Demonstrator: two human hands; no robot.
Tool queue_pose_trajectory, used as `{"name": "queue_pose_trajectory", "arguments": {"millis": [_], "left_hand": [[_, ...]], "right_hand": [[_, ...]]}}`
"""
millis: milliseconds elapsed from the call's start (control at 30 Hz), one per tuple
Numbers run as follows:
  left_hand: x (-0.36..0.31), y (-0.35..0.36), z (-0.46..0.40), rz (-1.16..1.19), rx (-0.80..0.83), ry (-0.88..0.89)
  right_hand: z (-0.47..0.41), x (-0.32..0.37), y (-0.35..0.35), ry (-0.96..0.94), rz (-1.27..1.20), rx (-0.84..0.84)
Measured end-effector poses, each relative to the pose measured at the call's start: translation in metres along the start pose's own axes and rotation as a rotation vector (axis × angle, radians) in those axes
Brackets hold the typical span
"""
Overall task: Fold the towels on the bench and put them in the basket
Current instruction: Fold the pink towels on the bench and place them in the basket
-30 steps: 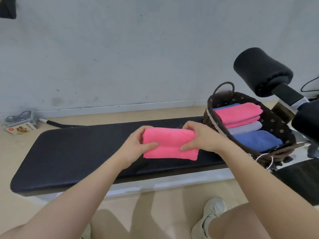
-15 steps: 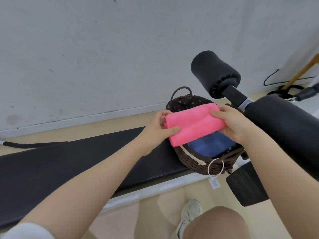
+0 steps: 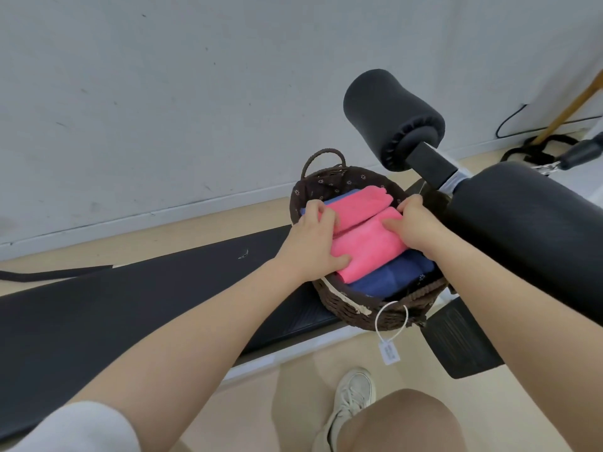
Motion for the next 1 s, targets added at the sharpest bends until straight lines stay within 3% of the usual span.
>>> {"name": "queue_pose_trajectory", "arguments": {"millis": [67,200,300,367,400,500,600,833,1000], "left_hand": [[-0.002,0.002,-0.002,0.003,0.045,0.010],[-0.010,0.015,-0.003,-0.212,0.180,0.077],[-0.013,0.020,0.000,-0.268,0.268,0.102],[-0.012,0.019,0.000,-0.280,0.304,0.122],[-0.012,0.018,-0.002,-0.269,0.315,0.130],[-0.012,0.017,-0.008,-0.201,0.347,0.095],[-0.008,0.019,-0.013,-0.222,0.339,0.014],[-0.008,0.038,-0.017,-0.380,0.452,-0.123],[-0.007,0.033,-0.020,-0.317,0.412,-0.139]], "right_hand": [[-0.003,-0.003,0.003,-0.011,0.073,0.007],[-0.002,-0.001,0.002,-0.111,0.278,-0.029],[0.017,0.026,-0.004,-0.485,0.438,-0.258],[0.031,0.044,0.013,-0.780,0.602,-0.151],[0.033,0.045,0.024,-0.805,0.692,-0.015],[0.018,0.025,0.040,-0.517,0.869,0.295],[0.003,0.009,0.033,-0.372,0.854,0.328],[-0.007,-0.004,0.043,-0.285,0.869,0.427],[-0.005,0.012,0.039,-0.231,0.992,0.347]]}}
Point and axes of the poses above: each hand's wrist, its own z-axis away from the middle knuckle, its own y-axis out of the palm, x = y × z, the point moved 5 cm from there along -z, towards the middle knuckle, and after that the axes turned 6 degrees about y, right-handed, at the moved point
